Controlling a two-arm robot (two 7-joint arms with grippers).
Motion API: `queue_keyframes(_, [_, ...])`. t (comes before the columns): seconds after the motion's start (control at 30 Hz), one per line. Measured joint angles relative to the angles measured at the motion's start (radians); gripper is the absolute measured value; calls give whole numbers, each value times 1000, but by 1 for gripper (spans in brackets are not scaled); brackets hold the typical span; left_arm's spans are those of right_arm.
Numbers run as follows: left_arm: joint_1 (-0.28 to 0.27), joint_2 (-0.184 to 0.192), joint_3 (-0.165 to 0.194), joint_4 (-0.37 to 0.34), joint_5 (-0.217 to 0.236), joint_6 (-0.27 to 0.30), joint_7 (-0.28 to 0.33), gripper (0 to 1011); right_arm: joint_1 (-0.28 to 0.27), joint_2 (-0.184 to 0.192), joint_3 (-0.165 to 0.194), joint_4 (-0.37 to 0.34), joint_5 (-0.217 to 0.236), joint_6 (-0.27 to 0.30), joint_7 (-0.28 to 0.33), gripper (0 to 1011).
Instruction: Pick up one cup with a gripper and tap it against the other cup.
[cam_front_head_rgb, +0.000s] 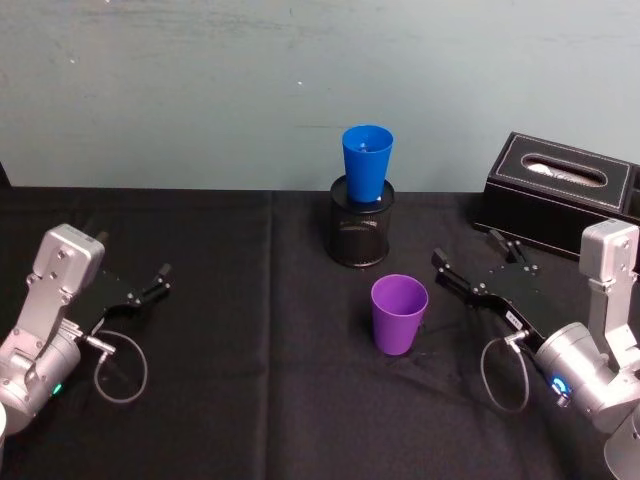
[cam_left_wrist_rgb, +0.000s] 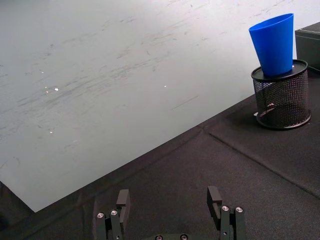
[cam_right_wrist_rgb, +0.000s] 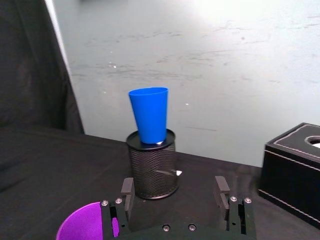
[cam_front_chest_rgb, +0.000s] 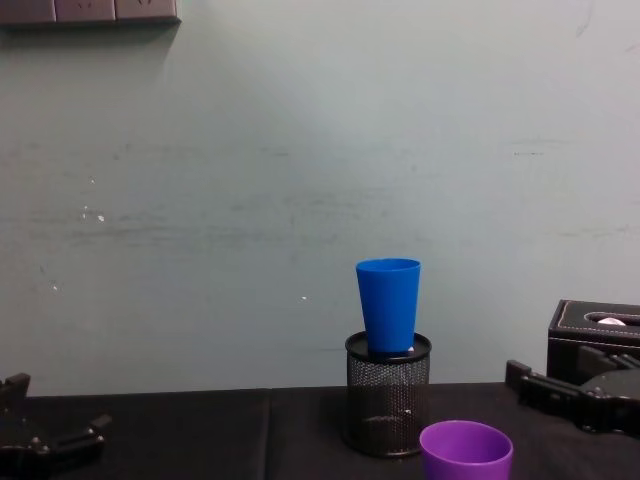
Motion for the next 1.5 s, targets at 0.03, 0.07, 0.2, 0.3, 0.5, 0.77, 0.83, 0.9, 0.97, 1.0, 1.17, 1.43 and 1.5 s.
queue_keyframes(0.03, [0,0,0,0,0,0,0,1011,0,-1,2,0,-4,0,-4,1003])
queue_keyframes(0.07, [0,0,0,0,0,0,0,1011,-1,-3,5,0,-8,0,-9,1003])
queue_keyframes(0.2, [0,0,0,0,0,0,0,1011,-5,-12,19,1,-26,2,-34,1003])
queue_keyframes(0.3, [0,0,0,0,0,0,0,1012,-8,-19,27,6,-46,2,-50,1003])
queue_keyframes(0.5, [0,0,0,0,0,0,0,1011,-8,-32,32,25,-85,-15,-77,1003])
queue_keyframes(0.77, [0,0,0,0,0,0,0,1012,-4,-56,44,85,-121,-45,-92,1003])
queue_keyframes(0.83, [0,0,0,0,0,0,0,1011,-1,-61,47,102,-128,-49,-92,1003])
queue_keyframes(0.9, [0,0,0,0,0,0,0,1011,1,-64,49,112,-133,-53,-92,1003])
queue_keyframes(0.97, [0,0,0,0,0,0,0,1011,3,-68,54,124,-138,-57,-91,1003])
queue_keyframes(1.0, [0,0,0,0,0,0,0,1011,4,-69,56,129,-140,-59,-91,1003])
queue_keyframes(1.17, [0,0,0,0,0,0,0,1011,8,-75,62,145,-146,-66,-89,1003])
queue_keyframes(1.43, [0,0,0,0,0,0,0,1012,8,-73,59,140,-145,-65,-88,1003])
queue_keyframes(1.5, [0,0,0,0,0,0,0,1011,8,-72,59,139,-144,-65,-88,1003])
